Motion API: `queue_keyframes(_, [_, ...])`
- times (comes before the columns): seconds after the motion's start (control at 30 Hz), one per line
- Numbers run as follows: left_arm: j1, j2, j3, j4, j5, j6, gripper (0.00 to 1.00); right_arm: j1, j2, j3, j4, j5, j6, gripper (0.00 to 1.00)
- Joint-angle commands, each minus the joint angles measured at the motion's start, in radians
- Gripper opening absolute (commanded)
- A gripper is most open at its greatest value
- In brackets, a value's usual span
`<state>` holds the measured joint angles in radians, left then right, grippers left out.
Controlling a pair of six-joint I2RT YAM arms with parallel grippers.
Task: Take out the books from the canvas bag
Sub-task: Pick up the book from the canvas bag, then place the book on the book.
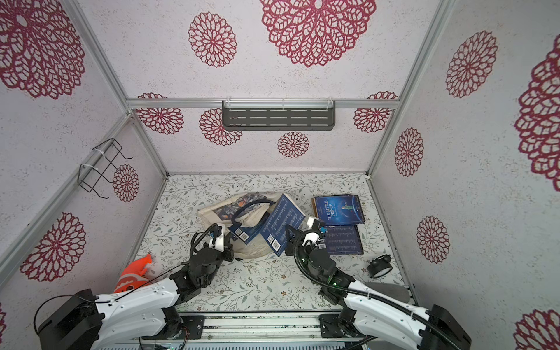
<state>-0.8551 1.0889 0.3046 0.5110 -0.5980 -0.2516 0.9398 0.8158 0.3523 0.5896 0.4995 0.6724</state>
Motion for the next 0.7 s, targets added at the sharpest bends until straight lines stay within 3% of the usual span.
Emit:
queue_keyframes(0.0, [-0.003, 0.003, 0.028, 0.015, 0.013, 0.005, 0.0, -0.012, -0.094, 0.001, -0.029, 0.151, 0.004, 0.0])
queue_keyframes(0.23, [-0.002, 0.0, 0.027, 0.016, 0.009, 0.005, 0.0, -0.036, -0.249, -0.025, -0.147, 0.252, 0.032, 0.0])
queue_keyframes(0.67, [-0.002, 0.001, 0.03, 0.015, 0.011, 0.002, 0.0, -0.085, -0.382, -0.028, -0.386, 0.379, 0.175, 0.0])
